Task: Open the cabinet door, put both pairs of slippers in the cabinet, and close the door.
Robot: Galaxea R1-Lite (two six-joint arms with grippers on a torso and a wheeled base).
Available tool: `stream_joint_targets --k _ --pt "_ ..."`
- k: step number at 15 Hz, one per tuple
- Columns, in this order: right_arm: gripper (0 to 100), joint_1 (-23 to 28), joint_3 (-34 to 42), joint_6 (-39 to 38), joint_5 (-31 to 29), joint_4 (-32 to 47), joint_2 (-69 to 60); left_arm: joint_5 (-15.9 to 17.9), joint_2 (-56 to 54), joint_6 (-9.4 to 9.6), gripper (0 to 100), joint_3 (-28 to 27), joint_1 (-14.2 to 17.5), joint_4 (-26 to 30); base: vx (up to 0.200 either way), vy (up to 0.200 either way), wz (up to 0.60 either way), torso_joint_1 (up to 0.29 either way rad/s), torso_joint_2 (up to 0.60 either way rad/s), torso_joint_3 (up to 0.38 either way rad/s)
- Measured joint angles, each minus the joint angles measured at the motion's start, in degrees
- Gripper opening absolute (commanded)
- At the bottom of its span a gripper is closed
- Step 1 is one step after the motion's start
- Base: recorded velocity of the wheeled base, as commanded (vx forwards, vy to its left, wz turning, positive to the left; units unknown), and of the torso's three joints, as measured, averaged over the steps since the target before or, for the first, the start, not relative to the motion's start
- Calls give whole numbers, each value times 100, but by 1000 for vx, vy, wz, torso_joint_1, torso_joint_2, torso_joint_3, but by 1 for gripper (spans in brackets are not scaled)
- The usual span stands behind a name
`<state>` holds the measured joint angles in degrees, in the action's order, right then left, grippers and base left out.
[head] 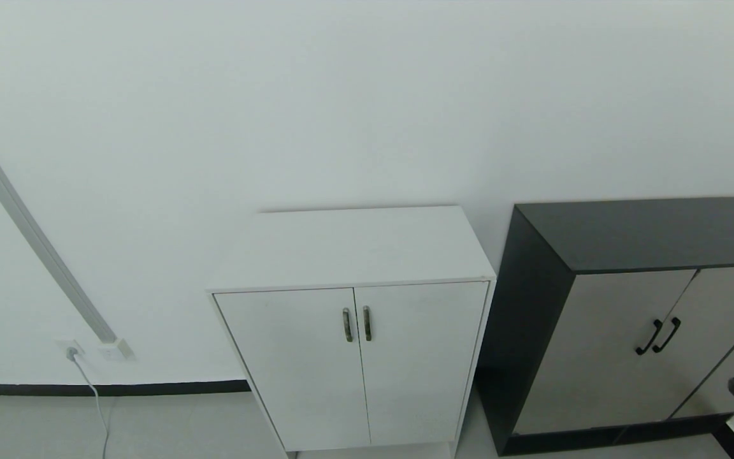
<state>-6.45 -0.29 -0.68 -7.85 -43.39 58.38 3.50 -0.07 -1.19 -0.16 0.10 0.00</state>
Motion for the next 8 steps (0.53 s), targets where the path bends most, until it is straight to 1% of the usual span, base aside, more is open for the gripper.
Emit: stream_joint_targets --k 5,7,8 --pt "0 65 -4 44 451 2209 -1663 0 0 0 0 0 -2 0 0 0 0 0 0 0" --pt "0 41 -26 166 646 2815 -2189 0 0 0 0 -2 -7 0 0 0 0 0 0 0" --pt "0 33 -39 202 699 2968 -2408 2 0 -2 0 -2 -5 0 0 0 0 0 0 0"
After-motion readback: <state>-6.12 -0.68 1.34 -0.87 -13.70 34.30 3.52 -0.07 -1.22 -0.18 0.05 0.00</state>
